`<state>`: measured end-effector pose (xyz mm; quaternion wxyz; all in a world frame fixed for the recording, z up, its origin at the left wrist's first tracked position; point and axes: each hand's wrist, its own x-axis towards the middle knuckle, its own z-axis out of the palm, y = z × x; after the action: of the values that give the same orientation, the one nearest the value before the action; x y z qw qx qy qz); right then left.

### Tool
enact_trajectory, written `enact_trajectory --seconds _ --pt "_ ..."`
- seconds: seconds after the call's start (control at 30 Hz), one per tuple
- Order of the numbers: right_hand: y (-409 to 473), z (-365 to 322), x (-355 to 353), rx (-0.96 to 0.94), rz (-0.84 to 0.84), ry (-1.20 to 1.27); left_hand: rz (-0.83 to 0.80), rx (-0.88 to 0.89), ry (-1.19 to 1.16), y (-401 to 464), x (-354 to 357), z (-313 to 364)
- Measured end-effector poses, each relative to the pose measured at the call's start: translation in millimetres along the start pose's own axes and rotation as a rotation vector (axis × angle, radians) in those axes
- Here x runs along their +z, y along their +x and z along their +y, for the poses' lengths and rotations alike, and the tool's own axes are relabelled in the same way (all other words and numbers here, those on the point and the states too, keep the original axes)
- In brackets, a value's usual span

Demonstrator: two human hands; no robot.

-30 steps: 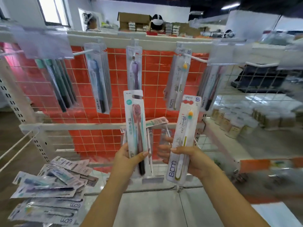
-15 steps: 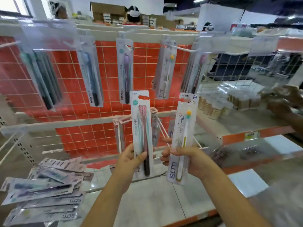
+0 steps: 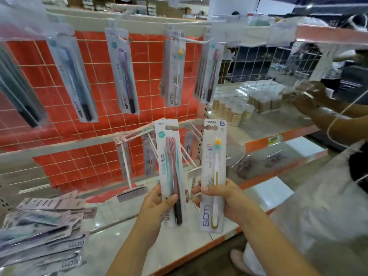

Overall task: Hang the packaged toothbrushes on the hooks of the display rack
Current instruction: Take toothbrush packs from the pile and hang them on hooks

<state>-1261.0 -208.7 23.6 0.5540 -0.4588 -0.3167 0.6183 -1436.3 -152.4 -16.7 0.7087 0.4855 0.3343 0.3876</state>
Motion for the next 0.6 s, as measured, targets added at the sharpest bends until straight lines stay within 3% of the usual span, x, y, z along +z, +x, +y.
enact_trajectory --seconds 0.33,0.6 --pt "37.8 -21.2 -30.8 0.026 -0.025 0.077 0.101 0.016 0.064 32.3 13.4 8.9" --pt "75.9 -70.1 -84.9 -0.018 -0.157 -0.001 0.124 0.138 0.073 99.6 75.5 21.4"
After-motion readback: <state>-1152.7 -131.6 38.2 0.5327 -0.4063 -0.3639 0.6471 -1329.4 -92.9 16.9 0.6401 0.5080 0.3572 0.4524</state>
